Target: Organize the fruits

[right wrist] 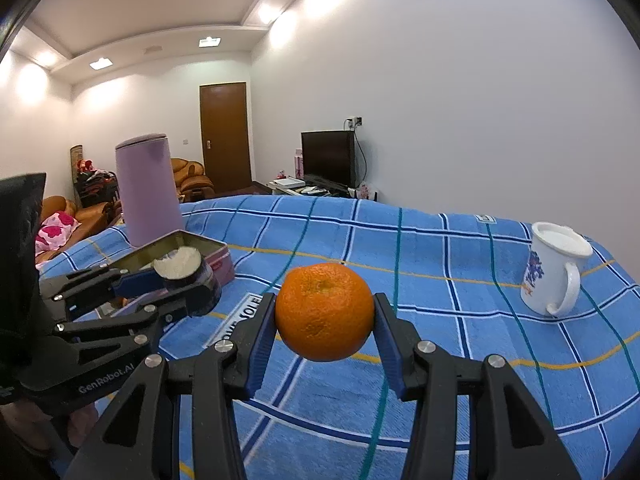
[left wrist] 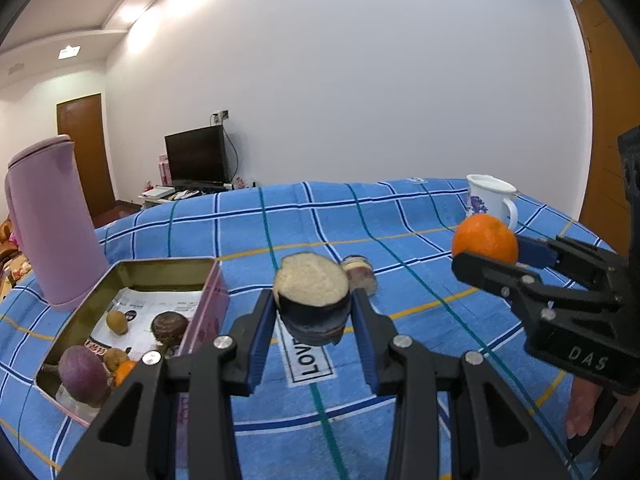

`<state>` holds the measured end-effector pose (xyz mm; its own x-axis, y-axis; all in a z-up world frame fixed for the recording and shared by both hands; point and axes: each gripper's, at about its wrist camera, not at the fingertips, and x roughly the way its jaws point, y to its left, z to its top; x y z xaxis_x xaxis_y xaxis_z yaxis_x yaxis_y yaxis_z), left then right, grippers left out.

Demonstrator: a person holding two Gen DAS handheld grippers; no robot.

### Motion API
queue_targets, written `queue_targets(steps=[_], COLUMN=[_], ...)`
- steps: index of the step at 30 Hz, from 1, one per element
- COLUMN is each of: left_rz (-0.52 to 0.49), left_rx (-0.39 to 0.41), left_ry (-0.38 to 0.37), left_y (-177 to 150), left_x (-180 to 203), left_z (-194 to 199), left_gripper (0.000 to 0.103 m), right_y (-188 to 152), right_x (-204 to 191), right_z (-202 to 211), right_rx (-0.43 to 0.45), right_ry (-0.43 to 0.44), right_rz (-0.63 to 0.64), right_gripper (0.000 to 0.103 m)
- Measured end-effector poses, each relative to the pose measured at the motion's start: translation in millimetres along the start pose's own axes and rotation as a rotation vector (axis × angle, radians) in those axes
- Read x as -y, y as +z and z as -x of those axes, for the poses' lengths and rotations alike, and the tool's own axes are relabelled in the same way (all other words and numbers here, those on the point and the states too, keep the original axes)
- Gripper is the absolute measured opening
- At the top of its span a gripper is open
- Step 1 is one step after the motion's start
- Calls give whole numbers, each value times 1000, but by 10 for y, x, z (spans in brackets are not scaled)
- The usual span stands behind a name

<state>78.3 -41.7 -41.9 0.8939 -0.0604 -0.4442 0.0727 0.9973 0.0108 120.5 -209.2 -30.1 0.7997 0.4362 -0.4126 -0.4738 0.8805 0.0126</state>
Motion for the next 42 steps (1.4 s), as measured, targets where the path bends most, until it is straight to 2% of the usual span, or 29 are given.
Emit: queue_targets(steps=[17,32,42], left_rz=[34,71,82], left_rx=[-14,-18,-32], left_ry=[73,158,200], left_y=[31,63,75], left_x=[-454,-1005,-1239], left_z=[236,363,346], left_gripper=[40,40,40], right_y=[312,562,628], right_x=[-422,-918,-1069], right_z=[-63,-364,-545], right_rx=[-10,-30,-47], right_ry=[92,201,232], right_rz=[65,91,90], right_gripper=[49,49,49])
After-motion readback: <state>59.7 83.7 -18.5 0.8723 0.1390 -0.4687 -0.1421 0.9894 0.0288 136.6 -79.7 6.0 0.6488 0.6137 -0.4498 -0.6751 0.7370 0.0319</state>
